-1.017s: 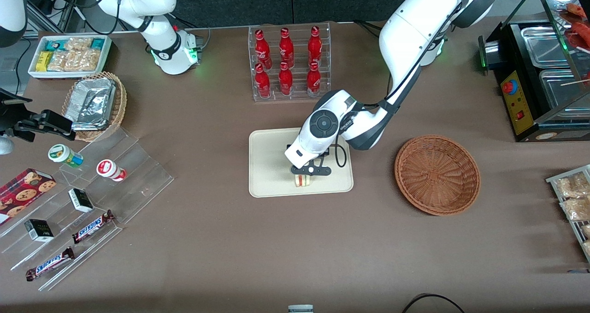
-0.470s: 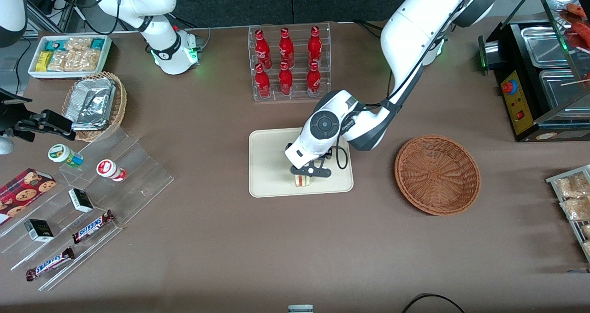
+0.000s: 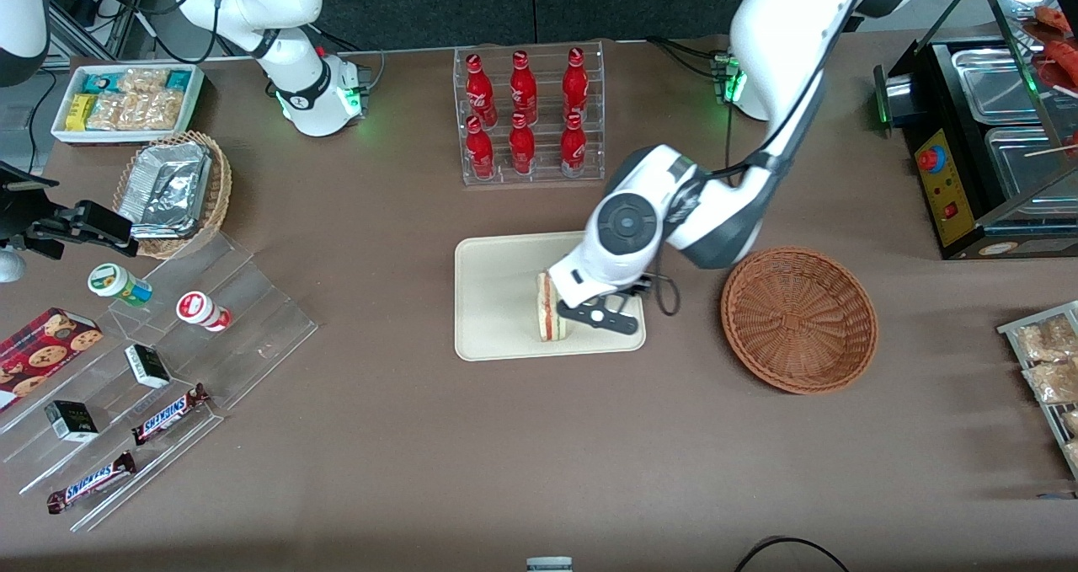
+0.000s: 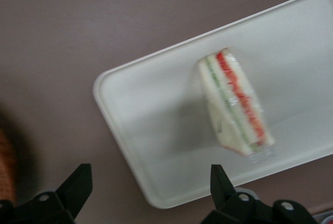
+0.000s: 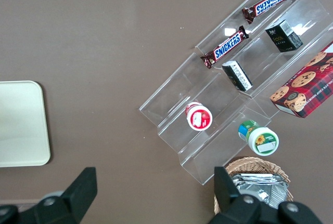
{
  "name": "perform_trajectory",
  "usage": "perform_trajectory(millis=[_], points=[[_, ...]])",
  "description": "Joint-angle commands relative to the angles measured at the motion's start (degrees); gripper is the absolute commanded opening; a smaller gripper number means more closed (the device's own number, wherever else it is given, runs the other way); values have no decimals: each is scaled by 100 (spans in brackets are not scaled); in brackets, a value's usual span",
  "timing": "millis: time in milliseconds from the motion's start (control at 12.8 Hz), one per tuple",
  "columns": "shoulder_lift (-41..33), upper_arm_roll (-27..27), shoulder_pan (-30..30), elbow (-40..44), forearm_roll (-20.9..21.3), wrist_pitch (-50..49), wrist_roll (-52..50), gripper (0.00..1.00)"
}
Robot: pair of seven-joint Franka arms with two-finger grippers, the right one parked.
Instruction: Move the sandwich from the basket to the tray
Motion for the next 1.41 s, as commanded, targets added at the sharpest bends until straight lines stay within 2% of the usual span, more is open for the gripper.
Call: perform_trajectory(millis=[0, 313, 626, 939, 1017, 1096, 1252, 1330], points=[[-423, 544, -25, -126, -33, -508, 397, 100], [-801, 1213, -16, -266, -78, -537, 826, 100], [-916, 1916, -16, -258, -402, -510, 1204, 100], [-1249, 2488, -7, -266, -535, -685, 1478, 100], [-1345, 2515, 10, -266, -526, -834, 1556, 100], [-1468, 2446, 446, -257, -509, -992, 1662, 100], [-1609, 1457, 1500, -135, -439, -1352, 1715, 100], [-1758, 1278, 1713, -143, -438, -1528, 1715, 100]])
